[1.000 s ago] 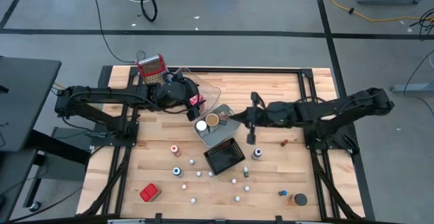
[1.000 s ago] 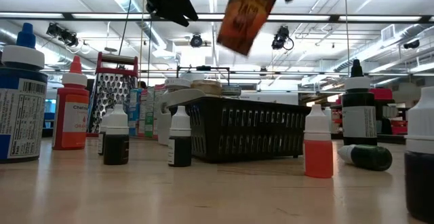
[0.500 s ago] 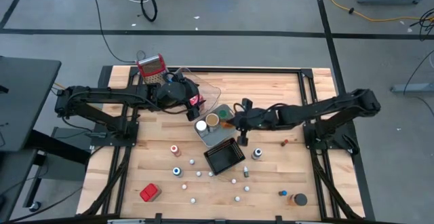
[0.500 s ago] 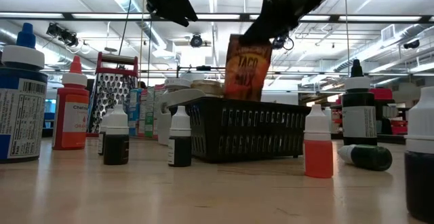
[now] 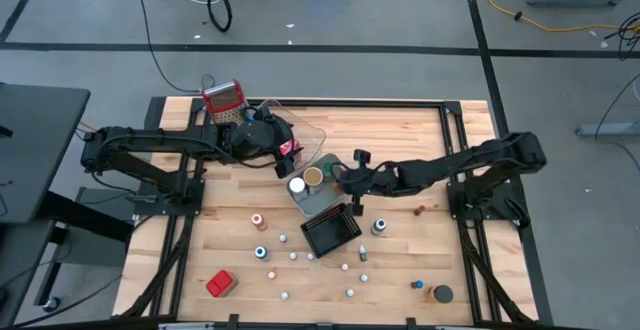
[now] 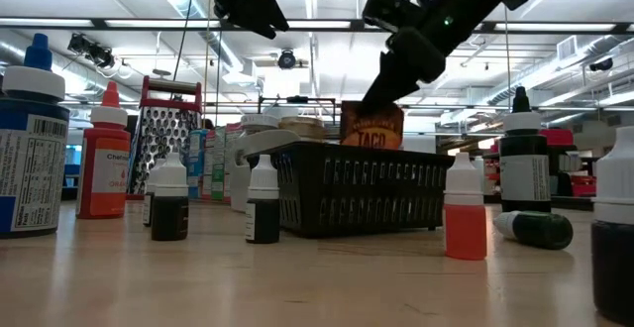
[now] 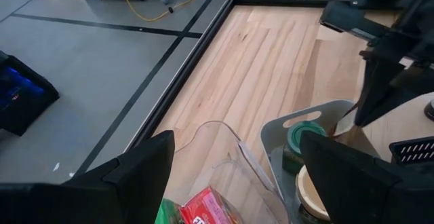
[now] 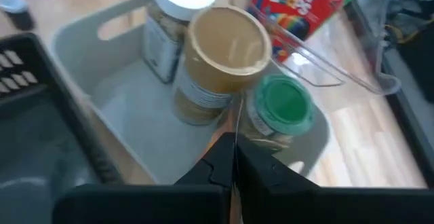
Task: Pick & Place Kitchen Items
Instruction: Put the orange seasoning pack into the white bin
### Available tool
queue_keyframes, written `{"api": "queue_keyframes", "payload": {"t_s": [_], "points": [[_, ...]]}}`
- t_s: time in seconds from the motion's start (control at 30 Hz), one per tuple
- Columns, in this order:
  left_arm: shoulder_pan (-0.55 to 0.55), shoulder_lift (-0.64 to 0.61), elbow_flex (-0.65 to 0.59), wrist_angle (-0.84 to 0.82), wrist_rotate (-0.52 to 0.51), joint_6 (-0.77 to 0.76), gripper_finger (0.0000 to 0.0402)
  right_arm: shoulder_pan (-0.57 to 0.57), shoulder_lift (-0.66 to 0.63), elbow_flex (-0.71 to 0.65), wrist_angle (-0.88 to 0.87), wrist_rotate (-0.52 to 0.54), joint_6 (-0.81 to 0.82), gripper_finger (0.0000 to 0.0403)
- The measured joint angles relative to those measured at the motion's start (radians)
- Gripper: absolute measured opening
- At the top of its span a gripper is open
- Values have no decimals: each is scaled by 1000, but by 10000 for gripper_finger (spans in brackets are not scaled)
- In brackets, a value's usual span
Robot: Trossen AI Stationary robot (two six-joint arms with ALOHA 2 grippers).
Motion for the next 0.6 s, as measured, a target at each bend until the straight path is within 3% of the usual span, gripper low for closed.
{"api": "queue_keyframes", "payload": {"t_s": [0.43, 0.6], "points": [[0, 0, 0, -1, 0, 0, 327, -8, 20, 0, 39, -36, -48, 20], [0, 0, 0, 0, 0, 0, 327, -8, 20, 0, 37, -39, -52, 39]]}}
